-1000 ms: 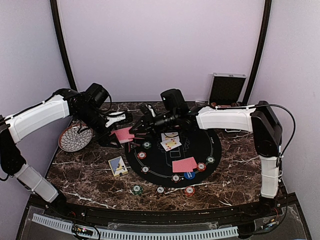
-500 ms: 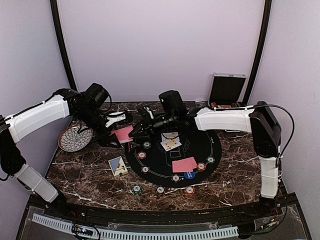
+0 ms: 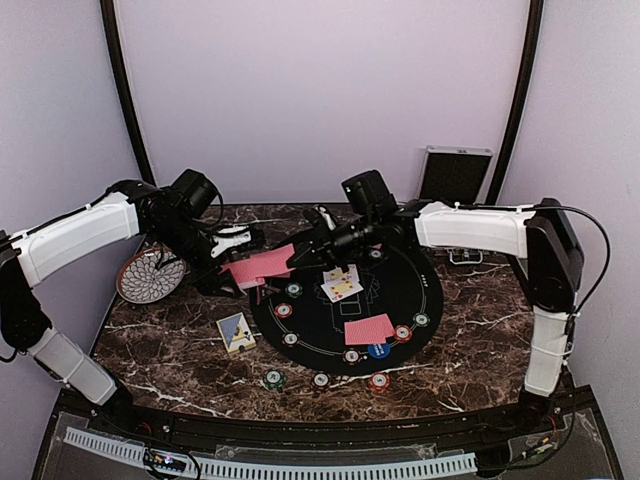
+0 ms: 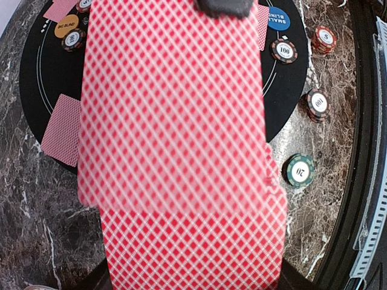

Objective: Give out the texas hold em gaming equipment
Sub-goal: Pick up the poker card from the face-down deck piles, then flop the poker card in the community card area.

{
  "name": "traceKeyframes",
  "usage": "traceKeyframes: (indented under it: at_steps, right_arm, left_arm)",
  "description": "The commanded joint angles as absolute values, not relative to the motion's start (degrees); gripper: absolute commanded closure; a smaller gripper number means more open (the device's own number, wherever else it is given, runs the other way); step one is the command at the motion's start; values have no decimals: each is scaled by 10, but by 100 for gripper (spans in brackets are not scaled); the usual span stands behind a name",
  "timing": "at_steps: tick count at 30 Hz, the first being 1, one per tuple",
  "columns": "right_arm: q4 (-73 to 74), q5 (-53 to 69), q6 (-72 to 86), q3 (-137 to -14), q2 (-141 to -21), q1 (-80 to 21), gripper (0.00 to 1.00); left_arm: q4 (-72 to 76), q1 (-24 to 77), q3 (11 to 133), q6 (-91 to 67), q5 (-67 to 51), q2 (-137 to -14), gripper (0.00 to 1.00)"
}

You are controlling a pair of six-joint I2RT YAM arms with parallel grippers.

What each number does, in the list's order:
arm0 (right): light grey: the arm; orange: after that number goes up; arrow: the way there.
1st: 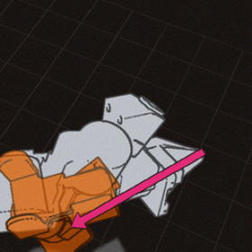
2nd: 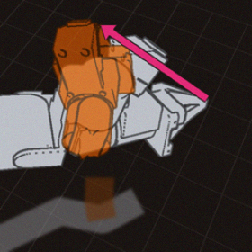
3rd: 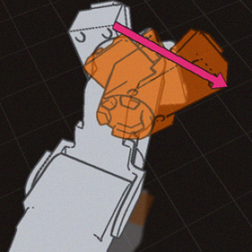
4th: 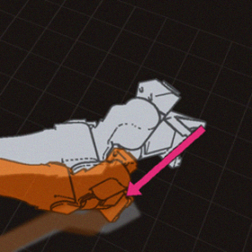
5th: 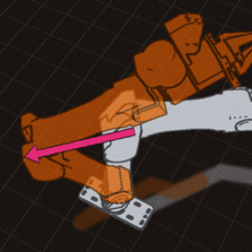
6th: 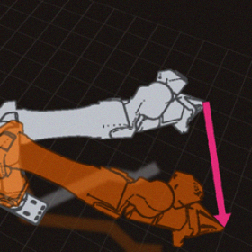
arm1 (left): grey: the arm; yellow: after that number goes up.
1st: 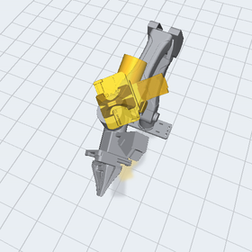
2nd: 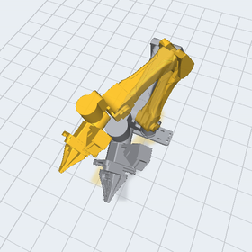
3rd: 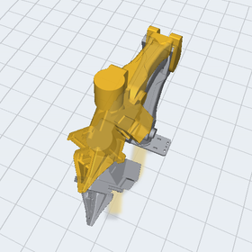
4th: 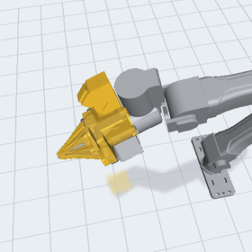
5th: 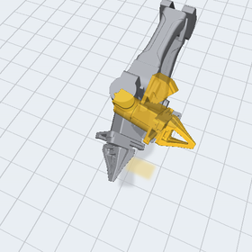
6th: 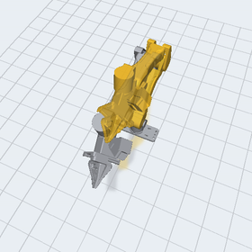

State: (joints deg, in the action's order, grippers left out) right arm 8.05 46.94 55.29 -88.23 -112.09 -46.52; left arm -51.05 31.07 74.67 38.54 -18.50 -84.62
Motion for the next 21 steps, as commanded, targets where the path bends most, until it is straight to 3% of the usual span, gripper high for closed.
traceKeyframes:
  at_steps: [1, 9, 15, 21]
  right_arm:
    - [165, 433, 485, -867, -1075, -435, 100]
    - [350, 298, 357, -900, -1042, -385, 100]
    - [539, 36, 265, -996, -1076, -384, 100]
    - [601, -220, 250, -1030, -1102, -402, 100]
  left_arm:
    - [-515, 309, 737, 392, -186, -821, 100]
    - [-518, 308, 732, 397, -179, -817, 100]
    - [-520, 306, 727, 395, -180, -813, 100]
    - [-520, 305, 725, 394, -182, -811, 100]
